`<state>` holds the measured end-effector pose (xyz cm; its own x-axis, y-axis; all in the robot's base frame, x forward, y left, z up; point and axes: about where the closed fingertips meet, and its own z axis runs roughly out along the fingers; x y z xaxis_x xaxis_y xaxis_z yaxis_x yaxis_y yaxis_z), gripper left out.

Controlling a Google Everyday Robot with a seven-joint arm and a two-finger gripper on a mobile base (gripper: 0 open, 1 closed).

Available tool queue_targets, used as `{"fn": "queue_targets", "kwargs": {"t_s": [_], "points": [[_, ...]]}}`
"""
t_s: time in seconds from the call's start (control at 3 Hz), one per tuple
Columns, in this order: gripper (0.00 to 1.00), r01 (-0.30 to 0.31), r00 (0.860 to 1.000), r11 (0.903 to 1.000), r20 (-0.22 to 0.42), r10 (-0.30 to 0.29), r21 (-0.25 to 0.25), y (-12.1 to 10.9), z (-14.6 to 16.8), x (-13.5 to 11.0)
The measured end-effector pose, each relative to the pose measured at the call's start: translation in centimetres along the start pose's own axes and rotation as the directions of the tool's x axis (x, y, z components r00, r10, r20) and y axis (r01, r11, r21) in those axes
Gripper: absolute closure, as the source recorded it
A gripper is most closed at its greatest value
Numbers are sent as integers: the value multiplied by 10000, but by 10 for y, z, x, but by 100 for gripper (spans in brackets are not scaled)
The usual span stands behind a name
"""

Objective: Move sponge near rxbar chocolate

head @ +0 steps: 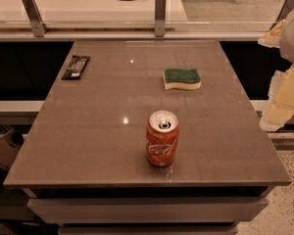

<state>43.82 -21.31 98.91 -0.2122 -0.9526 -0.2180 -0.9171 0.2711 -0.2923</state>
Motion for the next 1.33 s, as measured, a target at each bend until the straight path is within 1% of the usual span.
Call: {"fn": "queue_targets", "kwargs": {"t_s": [0.33,0.67,1.0,1.33], "points": [[0,6,10000,10000,39,-6,36,-1,-1,0],[0,-40,9985,9997,551,27,230,-21,3,-3],[0,-162,9866,9992,1626,101,365,-55,14,-8],[0,-429,9595,9988,2797,341,255,-95,32,-11]]}}
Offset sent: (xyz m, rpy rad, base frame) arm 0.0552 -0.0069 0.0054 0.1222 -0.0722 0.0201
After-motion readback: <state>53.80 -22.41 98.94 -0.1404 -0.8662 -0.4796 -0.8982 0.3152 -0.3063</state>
